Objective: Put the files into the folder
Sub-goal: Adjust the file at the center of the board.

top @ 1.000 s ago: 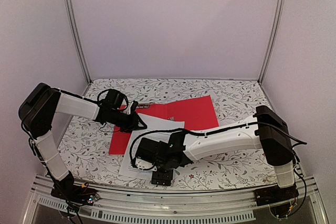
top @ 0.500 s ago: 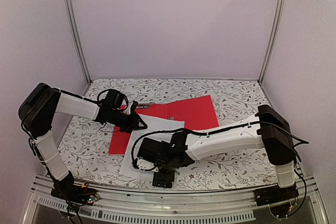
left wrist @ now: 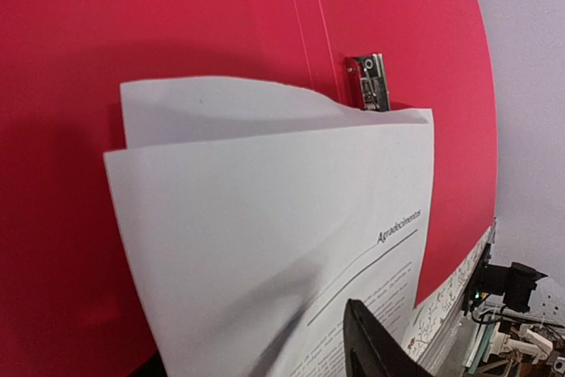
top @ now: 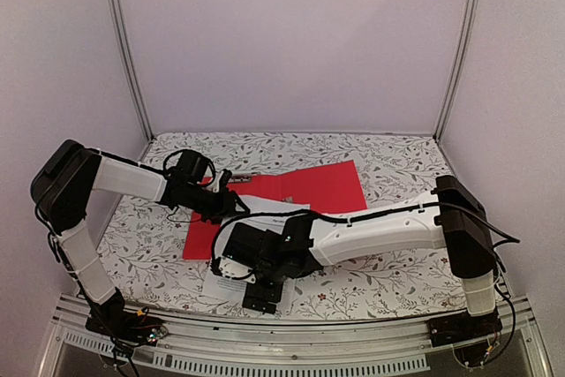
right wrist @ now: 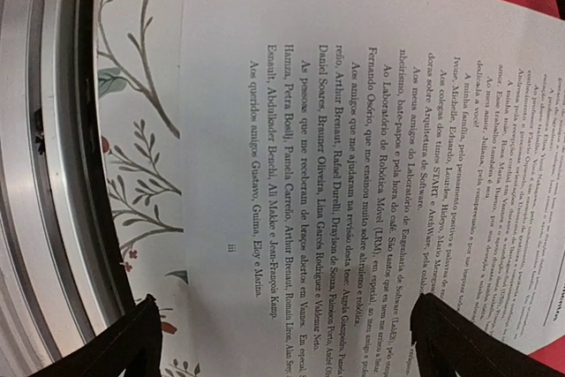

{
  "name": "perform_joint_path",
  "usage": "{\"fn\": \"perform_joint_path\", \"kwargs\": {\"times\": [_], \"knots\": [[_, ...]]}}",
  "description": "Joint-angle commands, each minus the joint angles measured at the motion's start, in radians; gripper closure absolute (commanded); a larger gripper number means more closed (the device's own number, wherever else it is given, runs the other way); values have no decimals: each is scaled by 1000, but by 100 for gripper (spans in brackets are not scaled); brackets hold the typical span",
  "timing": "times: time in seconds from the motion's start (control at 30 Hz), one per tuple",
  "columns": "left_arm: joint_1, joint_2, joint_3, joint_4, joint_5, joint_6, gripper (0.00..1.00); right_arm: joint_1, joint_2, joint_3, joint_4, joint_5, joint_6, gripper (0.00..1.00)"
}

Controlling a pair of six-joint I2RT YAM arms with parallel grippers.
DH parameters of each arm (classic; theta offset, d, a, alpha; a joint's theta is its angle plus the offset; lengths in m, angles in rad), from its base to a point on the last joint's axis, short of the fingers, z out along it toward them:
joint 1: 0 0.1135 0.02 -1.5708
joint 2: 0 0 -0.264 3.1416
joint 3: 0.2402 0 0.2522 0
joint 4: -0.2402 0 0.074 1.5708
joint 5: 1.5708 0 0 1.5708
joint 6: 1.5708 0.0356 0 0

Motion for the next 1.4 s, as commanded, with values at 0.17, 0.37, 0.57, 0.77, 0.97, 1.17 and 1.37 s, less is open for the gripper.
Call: {"fn": "perform_joint_path", "kwargs": {"times": [0.17,0.37,0.57,0.77,0.97,1.17,1.37], "knots": [[11,-34,3,-25,-1,18,50,5,68,51,-5,9,3,1],[11,-34,-5,-19,1,17,50,3,90,61,-21,39,8,1],[11,-37,-7,-15,4,18,50,-5,103,76,-37,67,21,2],[13,-37,-10,-14,5,19,50,-17,101,77,-43,76,32,2],[13,-39,-14,-13,4,19,50,-27,99,79,-44,83,38,2],[13,-38,-18,-10,4,17,50,-31,97,82,-46,85,41,2],[13,-37,-18,-10,6,18,50,-34,97,86,-47,87,46,2]]}}
